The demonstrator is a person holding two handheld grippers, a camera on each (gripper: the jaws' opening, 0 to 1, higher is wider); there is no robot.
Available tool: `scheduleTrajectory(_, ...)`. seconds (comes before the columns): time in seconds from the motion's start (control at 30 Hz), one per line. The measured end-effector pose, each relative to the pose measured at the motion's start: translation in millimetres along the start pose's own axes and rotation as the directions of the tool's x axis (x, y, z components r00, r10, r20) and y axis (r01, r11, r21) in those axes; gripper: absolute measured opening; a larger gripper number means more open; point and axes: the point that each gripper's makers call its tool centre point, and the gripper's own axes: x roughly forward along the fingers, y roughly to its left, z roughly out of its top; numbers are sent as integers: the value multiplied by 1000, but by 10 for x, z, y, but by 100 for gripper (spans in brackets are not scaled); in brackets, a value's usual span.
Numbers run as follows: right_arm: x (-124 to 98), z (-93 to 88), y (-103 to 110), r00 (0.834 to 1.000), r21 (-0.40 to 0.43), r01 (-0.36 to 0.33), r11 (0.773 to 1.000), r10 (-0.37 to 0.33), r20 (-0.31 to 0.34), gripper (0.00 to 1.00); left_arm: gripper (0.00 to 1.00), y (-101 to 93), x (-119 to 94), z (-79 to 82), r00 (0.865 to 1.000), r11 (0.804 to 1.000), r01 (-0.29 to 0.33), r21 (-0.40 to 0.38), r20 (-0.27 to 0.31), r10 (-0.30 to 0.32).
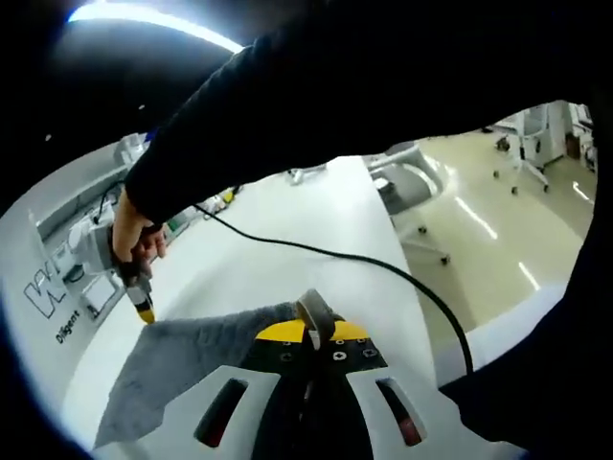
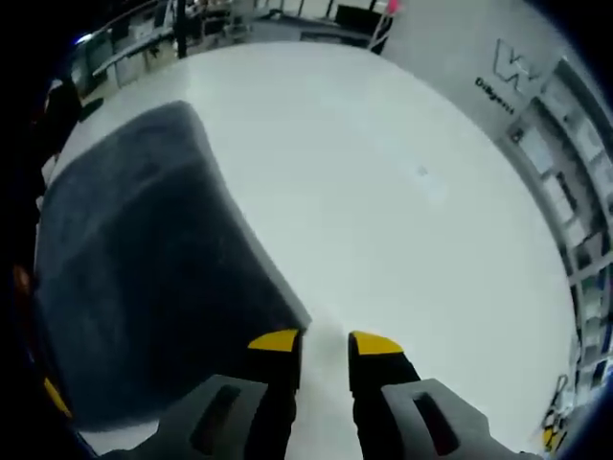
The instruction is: Open the folded towel by lifting each exposed corner and separating the folded layers until the towel lies flat within the target outline without major curled edges
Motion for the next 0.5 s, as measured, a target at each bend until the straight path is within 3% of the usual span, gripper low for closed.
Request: scheduleTrajectory(0.5, 14, -35, 24, 1000, 16, 1, 1000, -1, 11, 12, 1, -83, 29, -65, 1000, 1000, 14, -11, -14, -14)
